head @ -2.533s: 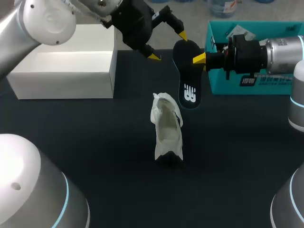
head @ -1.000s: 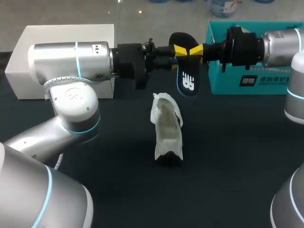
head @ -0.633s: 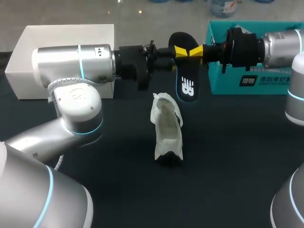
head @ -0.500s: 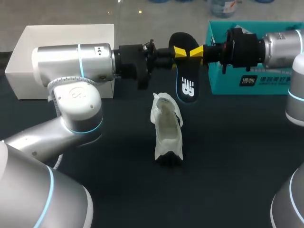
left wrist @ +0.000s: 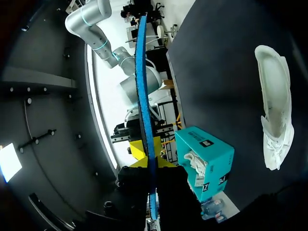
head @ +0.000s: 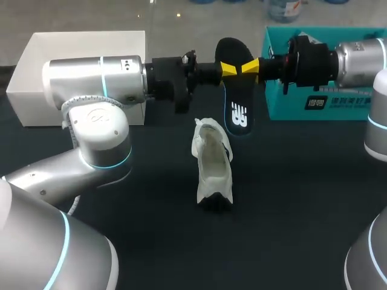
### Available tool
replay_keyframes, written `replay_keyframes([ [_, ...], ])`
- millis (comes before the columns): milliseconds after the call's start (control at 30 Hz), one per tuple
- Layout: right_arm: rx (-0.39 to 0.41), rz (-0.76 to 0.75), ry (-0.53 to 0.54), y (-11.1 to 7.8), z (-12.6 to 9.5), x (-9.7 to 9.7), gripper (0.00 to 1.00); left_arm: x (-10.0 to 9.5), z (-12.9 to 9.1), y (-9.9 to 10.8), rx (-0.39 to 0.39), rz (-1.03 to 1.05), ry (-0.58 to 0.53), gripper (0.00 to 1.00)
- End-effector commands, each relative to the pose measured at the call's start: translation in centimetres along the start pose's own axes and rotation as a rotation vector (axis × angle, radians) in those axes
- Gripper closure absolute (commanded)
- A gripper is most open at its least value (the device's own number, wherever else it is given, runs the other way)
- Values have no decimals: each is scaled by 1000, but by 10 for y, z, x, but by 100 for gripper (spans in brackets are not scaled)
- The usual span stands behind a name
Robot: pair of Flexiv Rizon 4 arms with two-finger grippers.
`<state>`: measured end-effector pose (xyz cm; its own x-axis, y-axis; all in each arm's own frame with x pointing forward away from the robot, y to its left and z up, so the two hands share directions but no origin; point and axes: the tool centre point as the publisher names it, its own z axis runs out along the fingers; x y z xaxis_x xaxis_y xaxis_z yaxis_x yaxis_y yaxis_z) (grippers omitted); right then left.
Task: Take the shoe out of the shoebox, open the shoe tongue, remove and reinsert the insole, then place the shoe into the shoebox
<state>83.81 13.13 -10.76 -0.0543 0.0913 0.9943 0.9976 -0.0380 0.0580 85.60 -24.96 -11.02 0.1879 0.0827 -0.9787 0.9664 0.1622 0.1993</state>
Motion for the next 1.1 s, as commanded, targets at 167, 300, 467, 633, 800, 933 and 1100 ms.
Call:
replay_keyframes([
  [167,-68,19,-69,-18,-25,-11,0,-2,-10,-9,-53,-156,33,100],
  [300,-85,59,-128,-34,-48,-24,0,-1,-18,-12,-35,-196,61,100],
  [467,-117,76,-161,-40,-59,-27,0,0,-26,-15,-26,-221,86,100],
  [633,-117,76,-161,-40,-59,-27,0,-2,-27,-19,-15,-234,79,100],
  [800,-117,76,-161,-40,-59,-27,0,-3,-28,-27,-4,-268,87,100],
  [933,-123,91,-170,-42,-60,-33,0,-5,-29,-29,-1,-276,91,100],
  [1100,-126,118,-230,-61,-81,-56,0,-8,-30,-31,3,-288,87,100],
])
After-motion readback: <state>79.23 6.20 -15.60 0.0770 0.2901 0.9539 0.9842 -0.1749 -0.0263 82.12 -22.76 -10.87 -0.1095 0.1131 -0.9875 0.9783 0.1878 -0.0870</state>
